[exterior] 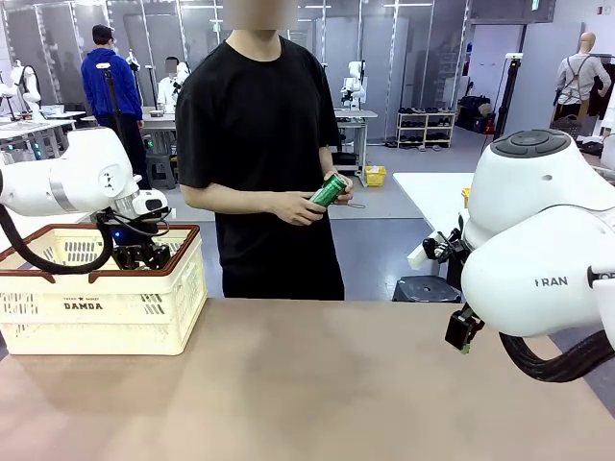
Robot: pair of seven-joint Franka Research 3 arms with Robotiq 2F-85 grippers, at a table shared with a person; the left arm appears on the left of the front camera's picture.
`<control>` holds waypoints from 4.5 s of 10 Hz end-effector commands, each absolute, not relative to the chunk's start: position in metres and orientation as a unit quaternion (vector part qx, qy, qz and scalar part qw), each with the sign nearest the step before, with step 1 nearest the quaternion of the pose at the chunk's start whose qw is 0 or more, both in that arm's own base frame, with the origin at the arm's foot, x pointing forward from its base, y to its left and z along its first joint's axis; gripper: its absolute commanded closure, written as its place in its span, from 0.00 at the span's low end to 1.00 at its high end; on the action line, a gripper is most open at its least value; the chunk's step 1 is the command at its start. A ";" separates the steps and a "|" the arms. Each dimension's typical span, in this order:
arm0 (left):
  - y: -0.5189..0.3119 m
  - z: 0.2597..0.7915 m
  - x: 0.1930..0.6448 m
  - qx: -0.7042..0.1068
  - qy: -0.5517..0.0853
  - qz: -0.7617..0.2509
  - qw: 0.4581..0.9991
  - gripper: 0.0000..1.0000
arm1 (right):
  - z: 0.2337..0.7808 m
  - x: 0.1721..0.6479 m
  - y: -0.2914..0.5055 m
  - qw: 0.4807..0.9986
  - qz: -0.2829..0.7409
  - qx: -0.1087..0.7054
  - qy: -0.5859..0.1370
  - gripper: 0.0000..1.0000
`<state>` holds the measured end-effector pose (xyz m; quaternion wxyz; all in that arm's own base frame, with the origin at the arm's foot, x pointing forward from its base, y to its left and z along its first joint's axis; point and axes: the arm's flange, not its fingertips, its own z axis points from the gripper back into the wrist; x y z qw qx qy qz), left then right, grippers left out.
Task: Place the drinks into the Shopping basket.
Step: Pick up one drink and place it into the Shopping basket.
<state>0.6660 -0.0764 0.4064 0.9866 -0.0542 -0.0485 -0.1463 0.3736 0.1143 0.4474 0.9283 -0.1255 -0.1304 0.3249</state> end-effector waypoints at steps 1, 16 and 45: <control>-0.077 0.396 0.668 -0.069 -0.057 -0.125 0.988 0.42 | 0.447 0.374 0.113 0.927 0.328 -0.125 -0.130 0.00; -0.077 0.388 0.674 -0.052 -0.038 -0.126 0.990 0.42 | 0.447 0.374 0.113 0.927 0.328 -0.125 -0.130 0.00; -0.085 0.446 0.658 0.010 -0.062 -0.128 0.990 0.00 | 0.447 0.374 0.113 0.927 0.328 -0.125 -0.130 0.00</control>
